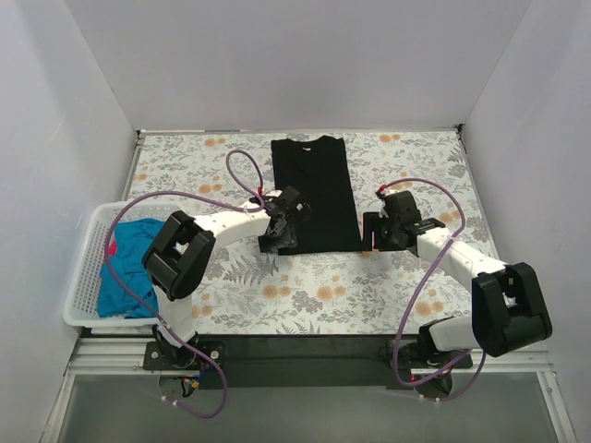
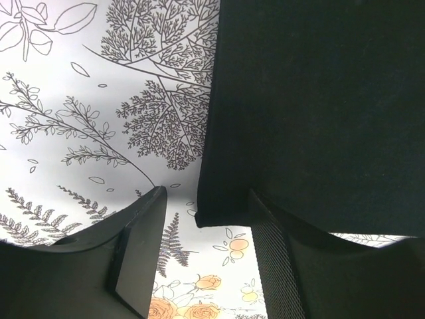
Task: Fold and stack the t-shirts
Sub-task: Fold the tshirt
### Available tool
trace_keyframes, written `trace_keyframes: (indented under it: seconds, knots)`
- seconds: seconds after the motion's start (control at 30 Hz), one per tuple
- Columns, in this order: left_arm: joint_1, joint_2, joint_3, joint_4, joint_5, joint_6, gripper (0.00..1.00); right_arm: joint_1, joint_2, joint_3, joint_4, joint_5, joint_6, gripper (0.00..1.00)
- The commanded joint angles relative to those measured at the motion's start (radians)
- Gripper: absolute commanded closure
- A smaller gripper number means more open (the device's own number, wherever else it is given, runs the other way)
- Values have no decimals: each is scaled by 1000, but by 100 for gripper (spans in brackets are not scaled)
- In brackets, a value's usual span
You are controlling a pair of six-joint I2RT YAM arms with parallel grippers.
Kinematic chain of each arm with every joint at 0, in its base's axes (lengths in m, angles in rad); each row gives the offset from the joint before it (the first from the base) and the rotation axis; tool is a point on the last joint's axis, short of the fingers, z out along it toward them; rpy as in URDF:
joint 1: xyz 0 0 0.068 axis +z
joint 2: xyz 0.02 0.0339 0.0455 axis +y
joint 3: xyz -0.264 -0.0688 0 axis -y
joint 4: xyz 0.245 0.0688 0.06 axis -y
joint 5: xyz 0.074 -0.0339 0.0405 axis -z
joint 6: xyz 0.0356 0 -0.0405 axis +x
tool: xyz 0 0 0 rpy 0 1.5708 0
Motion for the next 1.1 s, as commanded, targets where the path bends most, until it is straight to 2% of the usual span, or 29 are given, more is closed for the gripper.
trace_keyframes:
  seconds: [0.0, 0.1, 0.2, 0.23, 0.33, 0.37, 0.63, 0.87, 1.07]
  knots:
    - [-16, 68, 3, -12, 32, -7, 50, 19, 16, 14, 15, 5, -9, 28]
    - [-24, 111, 12, -43, 32, -13, 55, 33, 25, 19, 17, 6, -6, 28]
    - [-30, 128, 8, -66, 46, -24, 65, 45, 37, 29, 23, 3, -1, 28]
    - [-32, 131, -3, -66, 54, -25, 74, 48, 42, 32, 23, 3, -1, 28]
    - [-32, 128, -12, -69, 68, -27, 90, 57, 66, 51, 30, 3, 5, 28]
    - [-32, 123, -12, -75, 63, -25, 100, 62, 75, 57, 32, 3, 11, 28]
    - [-32, 77, -40, -85, 68, -18, 100, 96, 164, 109, 29, 23, 39, 30]
    - [-32, 66, -52, -82, 71, -15, 100, 111, 204, 147, 6, 66, 50, 40]
    - [-32, 60, -57, -79, 75, -10, 100, 122, 201, 184, -19, 82, 62, 43]
